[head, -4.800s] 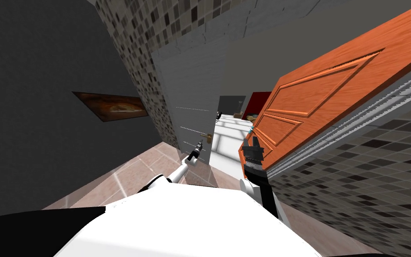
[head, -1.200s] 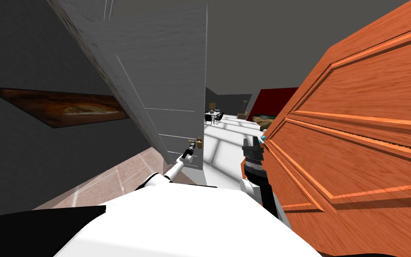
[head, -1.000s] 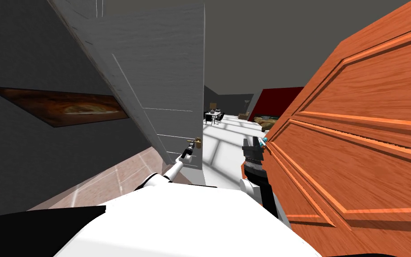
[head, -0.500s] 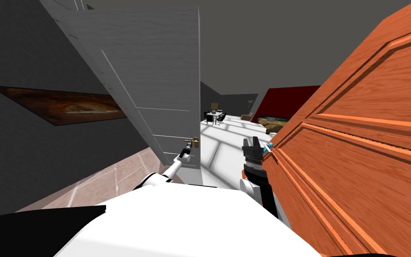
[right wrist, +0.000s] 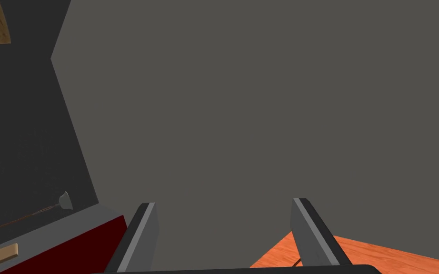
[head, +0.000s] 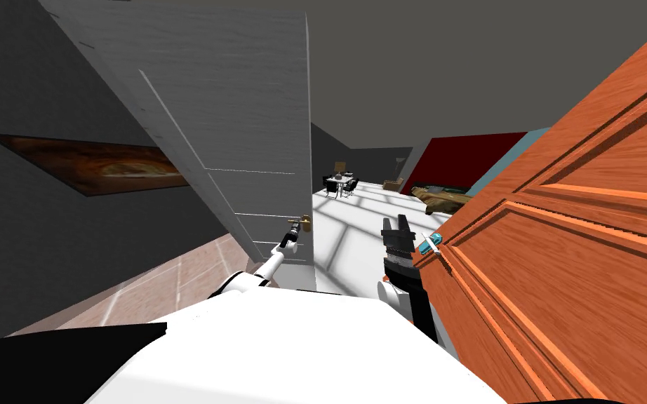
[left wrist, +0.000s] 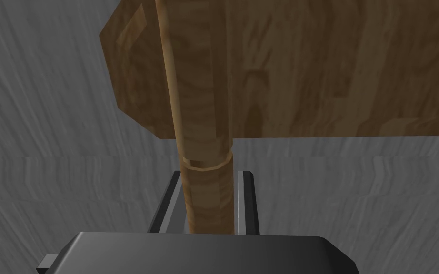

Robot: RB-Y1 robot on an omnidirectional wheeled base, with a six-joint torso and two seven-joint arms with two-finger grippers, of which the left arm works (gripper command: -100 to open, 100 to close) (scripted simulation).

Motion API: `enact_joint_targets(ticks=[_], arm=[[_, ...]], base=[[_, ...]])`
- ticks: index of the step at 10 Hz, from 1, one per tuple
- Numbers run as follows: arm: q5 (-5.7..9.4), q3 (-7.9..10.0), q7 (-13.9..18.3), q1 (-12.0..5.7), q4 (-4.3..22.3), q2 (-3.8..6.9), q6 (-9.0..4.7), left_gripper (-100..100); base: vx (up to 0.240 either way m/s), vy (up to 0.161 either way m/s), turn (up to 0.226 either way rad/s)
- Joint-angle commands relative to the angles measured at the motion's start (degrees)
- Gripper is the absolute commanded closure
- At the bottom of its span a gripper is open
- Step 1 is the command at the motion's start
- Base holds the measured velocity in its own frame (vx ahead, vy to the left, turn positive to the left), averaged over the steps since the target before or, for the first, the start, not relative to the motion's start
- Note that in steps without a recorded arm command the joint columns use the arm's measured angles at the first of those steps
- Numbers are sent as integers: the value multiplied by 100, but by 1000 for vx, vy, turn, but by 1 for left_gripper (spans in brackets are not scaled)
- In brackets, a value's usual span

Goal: Push the door open

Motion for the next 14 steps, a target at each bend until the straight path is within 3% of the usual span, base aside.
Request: enact_joint_targets(ticks=[1,9,14], arm=[[19,81,-19,0,20,31,-9,100],[126,535,-128,-2,133,204,-59,100],[162,682,-160,10,214,259,-75,100]], base=[[119,-65,55],[163,-99,62],[142,-84,55]])
